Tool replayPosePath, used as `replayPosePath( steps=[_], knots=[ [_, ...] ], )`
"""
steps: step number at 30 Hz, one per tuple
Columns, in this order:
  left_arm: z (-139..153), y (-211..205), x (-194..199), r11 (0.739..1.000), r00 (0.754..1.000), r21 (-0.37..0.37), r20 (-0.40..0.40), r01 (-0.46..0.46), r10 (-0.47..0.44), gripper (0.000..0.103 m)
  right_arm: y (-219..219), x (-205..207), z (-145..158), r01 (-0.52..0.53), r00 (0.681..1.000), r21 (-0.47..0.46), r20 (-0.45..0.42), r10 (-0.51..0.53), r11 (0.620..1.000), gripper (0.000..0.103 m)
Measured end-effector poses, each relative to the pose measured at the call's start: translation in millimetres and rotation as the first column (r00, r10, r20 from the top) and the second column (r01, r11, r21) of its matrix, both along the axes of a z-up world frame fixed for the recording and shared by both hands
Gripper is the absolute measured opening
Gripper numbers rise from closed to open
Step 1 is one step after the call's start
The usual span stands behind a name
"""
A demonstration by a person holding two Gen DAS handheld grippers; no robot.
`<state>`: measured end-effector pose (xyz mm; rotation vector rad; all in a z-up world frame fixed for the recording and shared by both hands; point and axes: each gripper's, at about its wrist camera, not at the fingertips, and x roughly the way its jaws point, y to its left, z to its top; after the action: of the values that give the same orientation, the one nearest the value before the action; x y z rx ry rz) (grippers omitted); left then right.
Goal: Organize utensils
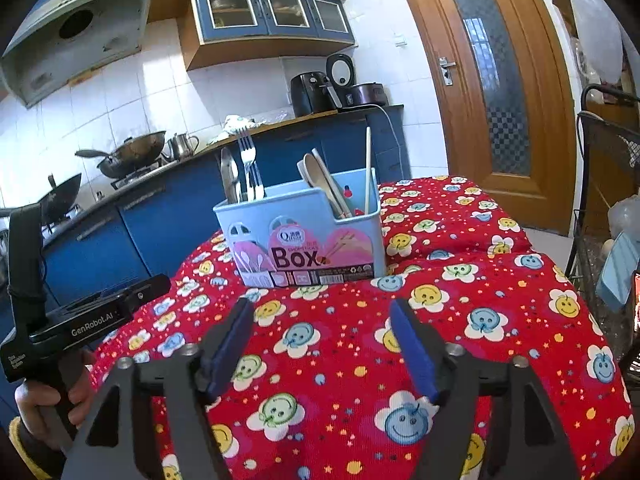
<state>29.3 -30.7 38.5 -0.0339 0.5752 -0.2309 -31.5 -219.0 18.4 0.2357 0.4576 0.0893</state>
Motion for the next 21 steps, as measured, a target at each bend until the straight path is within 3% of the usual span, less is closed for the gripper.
replayPosePath(
  steps=[10, 21],
  knots=[
    [-11, -6, -6, 0.998, 0.999, 0.041, 0.029, -0.039, 0.038, 0.064, 9, -5, -7, 0.031, 0.999, -0.063, 0.040, -0.029, 0.998, 0.089],
    [-14, -9, -7, 0.997, 0.999, 0.058, 0.029, -0.042, 0.041, 0.065, 8, -5, -10, 0.035, 0.999, -0.054, 0.033, -0.033, 0.998, 0.090]
  ],
)
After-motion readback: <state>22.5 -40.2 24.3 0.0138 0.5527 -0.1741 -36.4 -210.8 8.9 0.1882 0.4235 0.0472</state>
